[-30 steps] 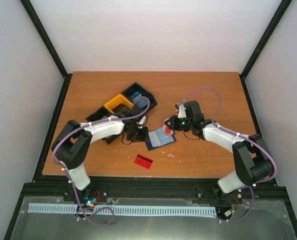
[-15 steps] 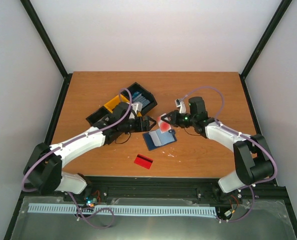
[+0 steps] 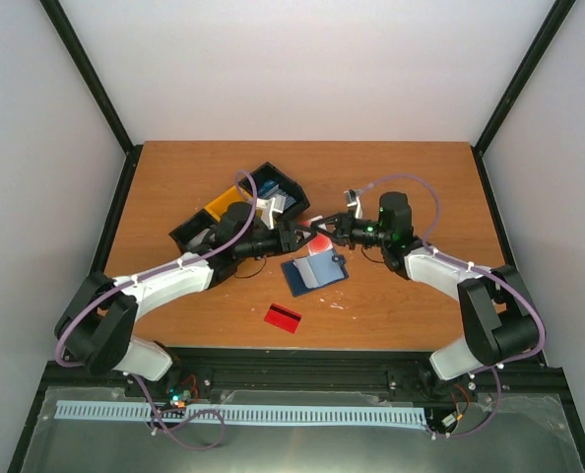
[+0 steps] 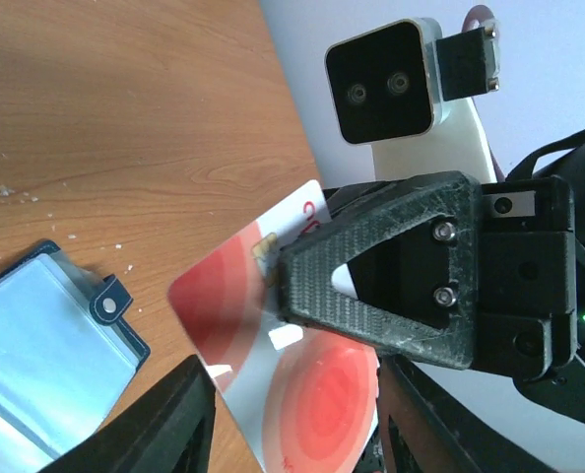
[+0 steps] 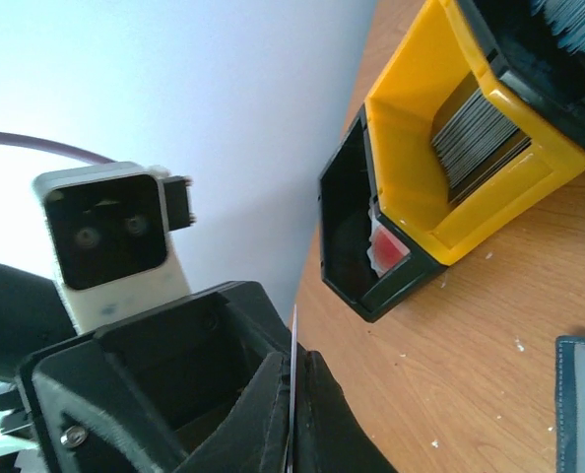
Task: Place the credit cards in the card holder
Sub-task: Insert the credit card into the card holder.
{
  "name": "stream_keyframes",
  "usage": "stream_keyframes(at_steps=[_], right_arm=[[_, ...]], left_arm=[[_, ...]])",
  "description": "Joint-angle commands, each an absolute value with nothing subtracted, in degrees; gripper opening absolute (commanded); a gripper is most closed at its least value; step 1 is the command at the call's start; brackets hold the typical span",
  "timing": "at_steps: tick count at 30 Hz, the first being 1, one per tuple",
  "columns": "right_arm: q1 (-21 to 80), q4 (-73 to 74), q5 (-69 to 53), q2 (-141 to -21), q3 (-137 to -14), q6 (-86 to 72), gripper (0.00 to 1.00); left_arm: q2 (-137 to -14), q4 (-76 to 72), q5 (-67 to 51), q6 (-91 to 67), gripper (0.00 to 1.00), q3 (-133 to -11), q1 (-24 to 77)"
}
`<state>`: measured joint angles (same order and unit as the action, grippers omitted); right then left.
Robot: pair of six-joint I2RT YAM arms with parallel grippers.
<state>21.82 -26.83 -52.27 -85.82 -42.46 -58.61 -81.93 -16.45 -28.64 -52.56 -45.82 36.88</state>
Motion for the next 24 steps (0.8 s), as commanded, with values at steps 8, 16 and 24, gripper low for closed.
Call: stream_keyframes(at_steps=[8, 16, 24], right_arm=[[21.7, -40.9, -55.1, -85.8, -40.0, -67.5, 0.03], [21.5, -20.5, -51.0, -84.8, -44.1, -54.4, 0.34], [15.7, 3.9, -34.8, -81.9, -44.9, -39.7, 0.72]], left_arm=[[-83.5, -28.7, -34.5, -61.6, 0.21, -43.5, 35.0], [-82.6, -28.8, -34.1, -61.4, 0.01, -41.1, 34.0], [-85.1, -14.4, -29.7, -55.4, 0.01, -45.2, 33.9]])
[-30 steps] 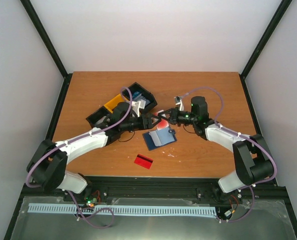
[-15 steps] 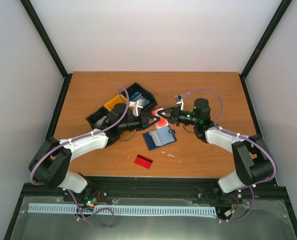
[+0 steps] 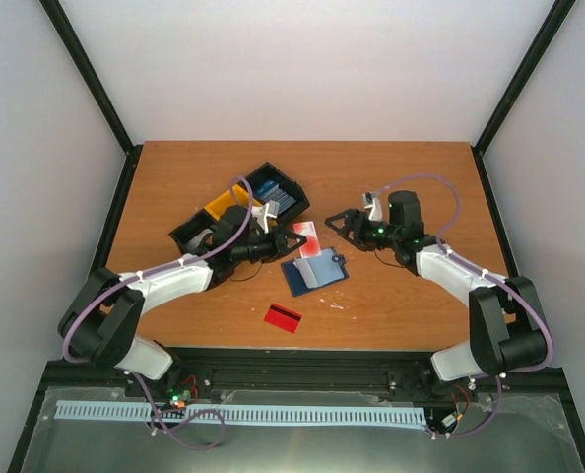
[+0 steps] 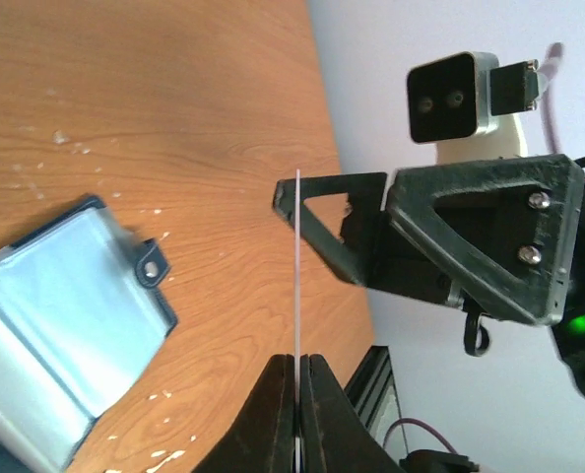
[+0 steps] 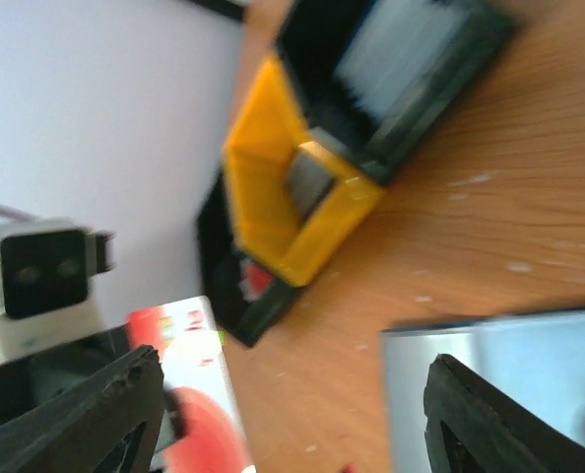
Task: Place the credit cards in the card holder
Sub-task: Insert the credit card into the card holder.
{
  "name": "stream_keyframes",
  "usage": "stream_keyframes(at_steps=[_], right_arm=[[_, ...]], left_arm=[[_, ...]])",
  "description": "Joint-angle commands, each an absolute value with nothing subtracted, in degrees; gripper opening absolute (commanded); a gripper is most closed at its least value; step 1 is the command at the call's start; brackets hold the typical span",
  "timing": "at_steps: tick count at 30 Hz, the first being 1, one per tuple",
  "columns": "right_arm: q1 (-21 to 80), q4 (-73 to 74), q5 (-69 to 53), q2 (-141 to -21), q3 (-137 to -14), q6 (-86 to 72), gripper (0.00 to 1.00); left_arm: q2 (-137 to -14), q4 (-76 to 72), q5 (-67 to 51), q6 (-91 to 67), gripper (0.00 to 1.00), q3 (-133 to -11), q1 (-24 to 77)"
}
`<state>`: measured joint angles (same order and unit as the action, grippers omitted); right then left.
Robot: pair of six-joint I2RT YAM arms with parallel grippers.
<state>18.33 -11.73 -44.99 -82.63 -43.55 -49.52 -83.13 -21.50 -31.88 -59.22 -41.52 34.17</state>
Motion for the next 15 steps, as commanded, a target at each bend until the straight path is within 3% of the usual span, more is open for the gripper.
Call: stream_keyframes(at_steps=[1, 6, 15], right_arm=[[15.6, 7.8, -32.3, -83.0, -45.8, -37.5, 0.71], [15.8, 15.1, -27.0, -87.6, -47.1, -32.4, 0.59], [18.5, 16.1, -27.5, -92.4, -46.0, -29.6, 0.57]], left_arm=[[-86.4, -13.3, -29.7, -55.7, 0.01, -46.0, 34.0], [-94.4, -8.1, -29.1, -57.5, 0.0, -51.2, 36.0], [-96.9, -3.7, -24.9, -62.3, 0.01, -49.4, 37.5]])
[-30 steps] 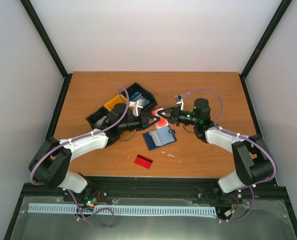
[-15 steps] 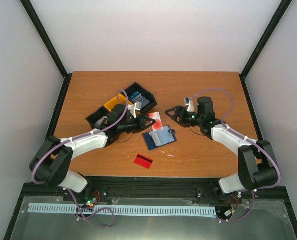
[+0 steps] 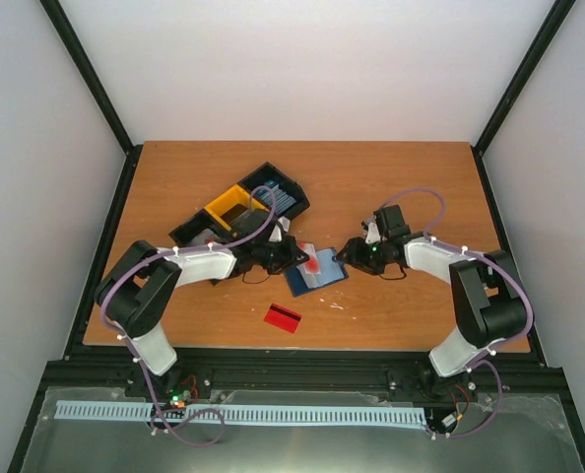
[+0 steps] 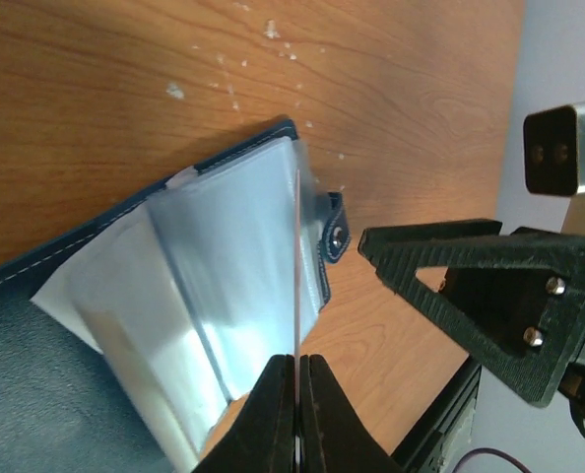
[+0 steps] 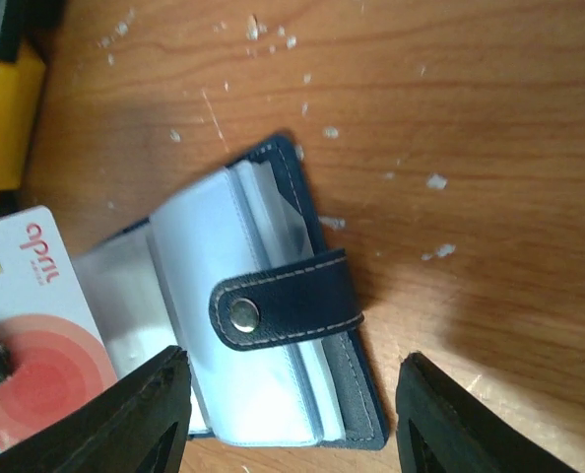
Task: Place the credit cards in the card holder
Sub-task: Insert the credit card into the card holder.
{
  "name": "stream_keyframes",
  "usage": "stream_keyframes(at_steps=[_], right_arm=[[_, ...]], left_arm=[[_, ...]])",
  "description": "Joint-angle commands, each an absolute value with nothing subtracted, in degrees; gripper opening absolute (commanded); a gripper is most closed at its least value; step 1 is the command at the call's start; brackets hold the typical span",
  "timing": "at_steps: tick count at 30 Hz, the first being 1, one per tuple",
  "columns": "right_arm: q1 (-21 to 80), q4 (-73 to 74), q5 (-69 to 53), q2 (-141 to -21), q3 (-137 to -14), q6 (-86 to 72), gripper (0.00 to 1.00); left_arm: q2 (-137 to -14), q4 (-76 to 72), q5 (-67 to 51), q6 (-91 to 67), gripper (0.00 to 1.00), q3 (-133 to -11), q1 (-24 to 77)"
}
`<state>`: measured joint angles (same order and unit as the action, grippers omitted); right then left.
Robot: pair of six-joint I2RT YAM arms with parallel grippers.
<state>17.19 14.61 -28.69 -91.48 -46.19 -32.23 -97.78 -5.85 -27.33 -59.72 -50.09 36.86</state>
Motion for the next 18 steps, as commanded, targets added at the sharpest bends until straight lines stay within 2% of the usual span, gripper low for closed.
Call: stream_keyframes(at_steps=[1, 4, 12, 18], right_arm=[[18.8, 16.1, -27.5, -92.8, -45.7, -29.6, 0.57], [19.7, 15.1, -27.3, -94.1, -44.7, -29.7, 0.55], [21.8, 11.0, -28.4, -94.9, -41.5, -31.1, 0.38], [24.3, 9.6, -29.2, -94.1, -39.9, -33.4, 0.36]], left_arm=[[-96.9, -3.8, -24.9, -62.7, 0.01, -49.0, 37.7], [-96.9, -3.3, -24.2, -63.8, 0.01, -48.1, 38.4], [-95.9, -0.6, -19.9, -64.7, 0.01, -45.2, 39.1], [-94.9, -4.0, -20.9, -64.0, 0.01, -42.6, 39.1]])
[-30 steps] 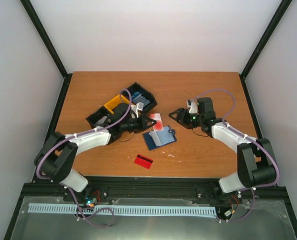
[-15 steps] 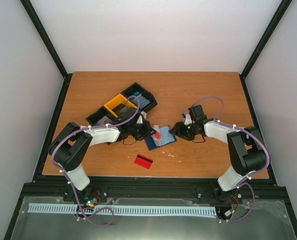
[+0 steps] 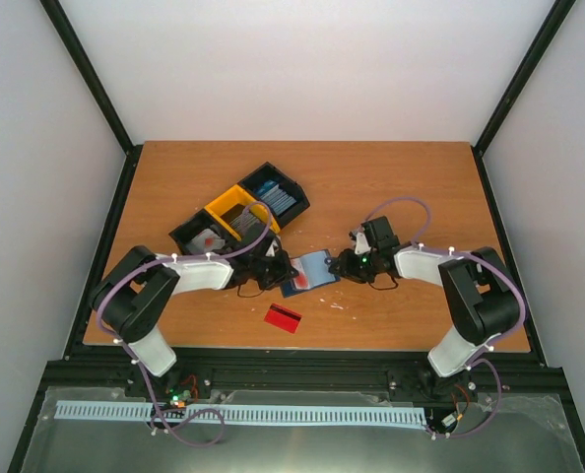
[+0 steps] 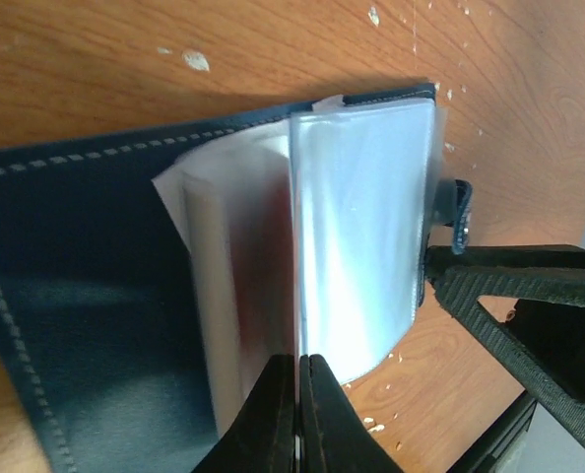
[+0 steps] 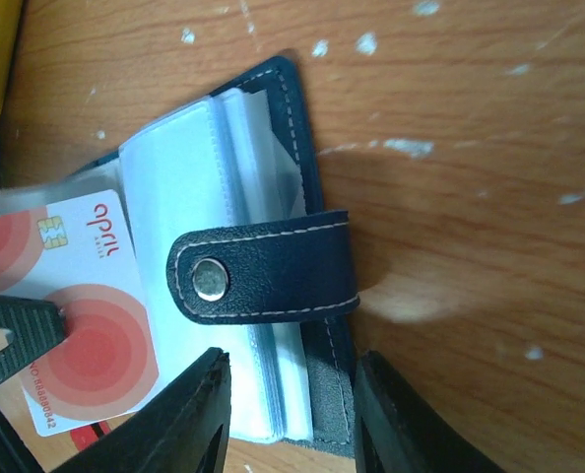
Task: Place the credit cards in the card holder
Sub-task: Insert the credit card into the card holder.
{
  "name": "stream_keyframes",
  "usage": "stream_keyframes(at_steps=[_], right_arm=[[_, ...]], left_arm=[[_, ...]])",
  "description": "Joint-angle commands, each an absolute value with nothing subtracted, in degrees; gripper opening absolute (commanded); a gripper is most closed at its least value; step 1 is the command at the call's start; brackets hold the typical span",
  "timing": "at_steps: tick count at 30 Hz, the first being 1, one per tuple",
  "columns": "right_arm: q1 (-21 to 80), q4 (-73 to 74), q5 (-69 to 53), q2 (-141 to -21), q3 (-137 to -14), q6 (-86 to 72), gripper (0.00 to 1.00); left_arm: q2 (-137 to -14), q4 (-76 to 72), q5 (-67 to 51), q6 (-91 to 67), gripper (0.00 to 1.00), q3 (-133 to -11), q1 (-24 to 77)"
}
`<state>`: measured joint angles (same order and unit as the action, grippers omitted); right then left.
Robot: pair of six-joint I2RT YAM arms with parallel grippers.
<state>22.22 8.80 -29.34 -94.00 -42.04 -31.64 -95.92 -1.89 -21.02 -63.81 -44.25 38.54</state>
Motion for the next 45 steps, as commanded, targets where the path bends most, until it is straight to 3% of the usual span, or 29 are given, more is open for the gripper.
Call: stream_keyframes(at_steps=[1, 10, 21, 45], right_arm=[[24.5, 9.6, -29.2, -94.1, -39.9, -33.7, 0.35], [24.6, 13.4, -26.1, -94.4, -42.6, -32.1, 0.36], [24.6, 22.8, -18.1, -94.6, -50.2, -25.2, 0.43], [24.6, 22.9, -26.2, -102.1, -51.0, -21.7, 0.44]], left_arm=[[-95.0, -6.2, -21.6, -63.9, 0.01, -41.9, 39.1], [-97.1, -15.1, -22.5, -62.2, 0.01, -40.3, 39.1], [-91.5, -12.0, -14.7, -61.9, 0.01, -39.5, 39.1], [-98.8, -19.3, -24.6, -59.4, 0.01, -39.1, 37.3]])
